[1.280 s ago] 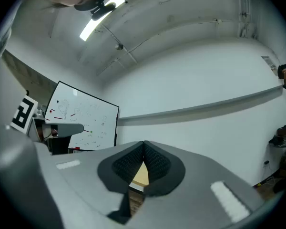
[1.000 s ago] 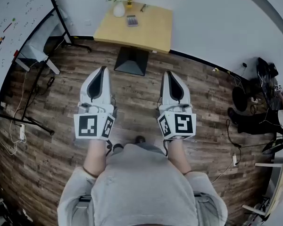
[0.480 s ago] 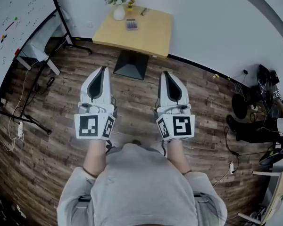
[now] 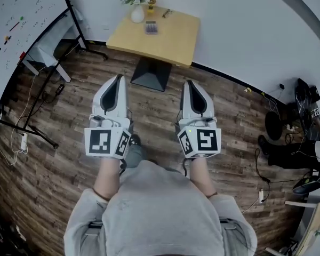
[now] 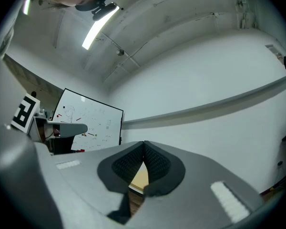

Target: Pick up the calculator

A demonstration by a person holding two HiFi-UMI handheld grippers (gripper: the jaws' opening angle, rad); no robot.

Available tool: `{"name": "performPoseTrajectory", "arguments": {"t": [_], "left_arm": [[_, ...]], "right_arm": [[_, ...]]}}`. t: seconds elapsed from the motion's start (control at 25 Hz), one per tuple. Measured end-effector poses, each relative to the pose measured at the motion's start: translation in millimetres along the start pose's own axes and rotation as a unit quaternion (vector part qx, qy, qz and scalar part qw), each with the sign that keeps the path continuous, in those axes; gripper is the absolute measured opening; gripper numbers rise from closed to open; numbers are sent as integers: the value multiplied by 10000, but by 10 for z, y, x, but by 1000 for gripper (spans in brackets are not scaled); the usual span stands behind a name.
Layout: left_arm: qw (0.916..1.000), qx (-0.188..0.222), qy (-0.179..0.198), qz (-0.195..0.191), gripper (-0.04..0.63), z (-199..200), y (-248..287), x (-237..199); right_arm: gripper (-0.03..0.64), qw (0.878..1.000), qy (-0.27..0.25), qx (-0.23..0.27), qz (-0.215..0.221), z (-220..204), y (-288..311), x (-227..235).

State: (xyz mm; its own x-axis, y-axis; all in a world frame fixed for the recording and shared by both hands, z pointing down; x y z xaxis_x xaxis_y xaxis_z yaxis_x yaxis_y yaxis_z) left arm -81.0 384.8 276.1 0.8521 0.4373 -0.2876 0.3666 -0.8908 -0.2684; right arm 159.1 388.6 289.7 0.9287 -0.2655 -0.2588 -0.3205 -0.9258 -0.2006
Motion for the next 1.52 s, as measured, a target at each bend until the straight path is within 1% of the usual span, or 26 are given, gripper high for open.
{"name": "performPoseTrajectory", "arguments": {"t": [0.2, 0.52, 0.92, 1.2, 1.4, 1.52], "left_arm": [[9999, -100, 4, -68, 5, -103, 193, -16], [9999, -93, -66, -19, 5, -184, 616, -263], [9999, -75, -43, -61, 5, -117, 1279, -763], [10000, -4, -29, -43, 5, -64, 1680, -1158], [9999, 44, -74, -105, 5, -46, 1970, -1434], [9998, 86, -28, -169, 6, -21, 2125, -1549]], "right_arm": [[0, 10000, -11, -30, 18, -78, 149, 100], [0, 9999, 61, -70, -55, -230, 588, 240], [0, 9999, 68, -44, -122, -326, 1417, 301], [0, 10000, 24, 19, -80, -383, 1988, 253], [0, 9999, 29, 43, -116, -463, 2354, 216], [0, 9998, 44, 97, -143, -496, 2545, 204]]}}
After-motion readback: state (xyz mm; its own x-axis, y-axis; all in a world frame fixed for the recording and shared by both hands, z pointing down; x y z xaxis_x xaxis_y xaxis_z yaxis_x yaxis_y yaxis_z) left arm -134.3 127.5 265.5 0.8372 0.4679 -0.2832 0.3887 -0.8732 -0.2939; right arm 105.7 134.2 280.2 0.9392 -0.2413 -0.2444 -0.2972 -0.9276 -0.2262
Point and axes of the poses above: the fingertips, and each gripper's own axes: y forward along the fingers, x to its right, z out of its top, the point moved 9 cm from there along -y, backward along the fingers, and after that the axes turned 15 degrees about -y, right-handed, at the moved point
